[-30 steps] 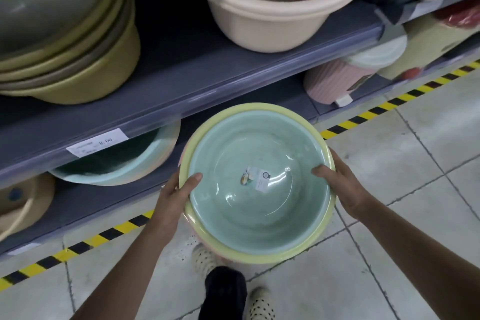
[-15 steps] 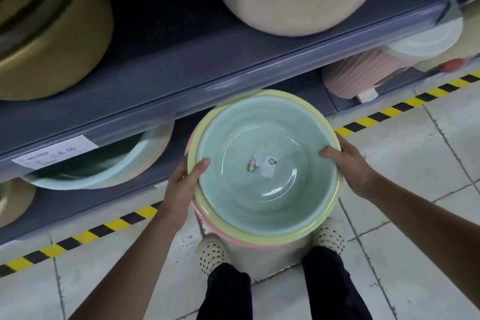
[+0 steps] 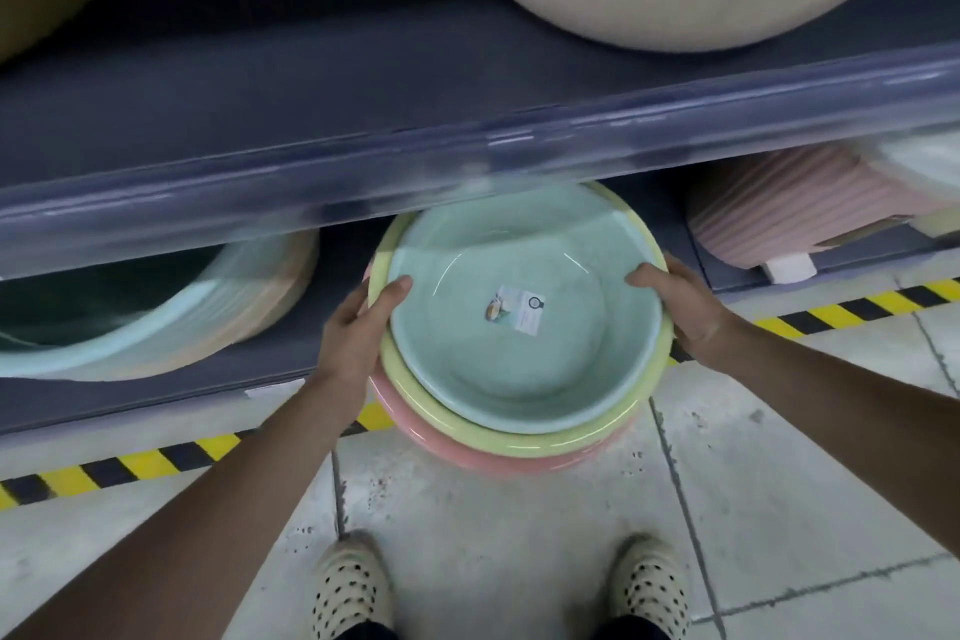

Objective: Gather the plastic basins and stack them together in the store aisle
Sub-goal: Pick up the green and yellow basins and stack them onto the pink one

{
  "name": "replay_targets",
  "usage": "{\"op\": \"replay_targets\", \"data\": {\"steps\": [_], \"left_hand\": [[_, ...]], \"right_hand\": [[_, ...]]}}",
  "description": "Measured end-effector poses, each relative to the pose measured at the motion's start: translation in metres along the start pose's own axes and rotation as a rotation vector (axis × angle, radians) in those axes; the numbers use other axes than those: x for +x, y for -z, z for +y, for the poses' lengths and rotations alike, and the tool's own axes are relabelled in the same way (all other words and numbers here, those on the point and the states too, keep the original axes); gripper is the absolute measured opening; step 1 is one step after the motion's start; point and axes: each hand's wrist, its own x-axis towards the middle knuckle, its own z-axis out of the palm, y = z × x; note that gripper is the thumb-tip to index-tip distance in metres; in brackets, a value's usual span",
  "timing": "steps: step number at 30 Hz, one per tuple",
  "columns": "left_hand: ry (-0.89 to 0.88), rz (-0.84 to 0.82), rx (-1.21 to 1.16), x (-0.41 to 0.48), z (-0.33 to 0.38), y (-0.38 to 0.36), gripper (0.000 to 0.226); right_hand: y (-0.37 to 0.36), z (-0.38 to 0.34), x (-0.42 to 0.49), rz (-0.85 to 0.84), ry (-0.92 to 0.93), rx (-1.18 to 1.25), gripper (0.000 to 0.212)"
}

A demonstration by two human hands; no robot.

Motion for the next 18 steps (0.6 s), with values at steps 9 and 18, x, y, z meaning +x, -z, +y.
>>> {"op": "replay_targets", "data": {"steps": [9, 18], "left_hand": [[0.056, 0.127, -0.05, 0.058, 0.012, -0.021, 0.052], [-0.05, 0.052, 0.012, 0.134, 0.026, -0.031, 0.091]], "right_hand": [[-0.013, -0.023, 0.063, 0.1, -0.022, -0.046, 0.048], [-0.032, -0.054, 0.109, 0.193, 0.058, -0.041, 0.048]]}}
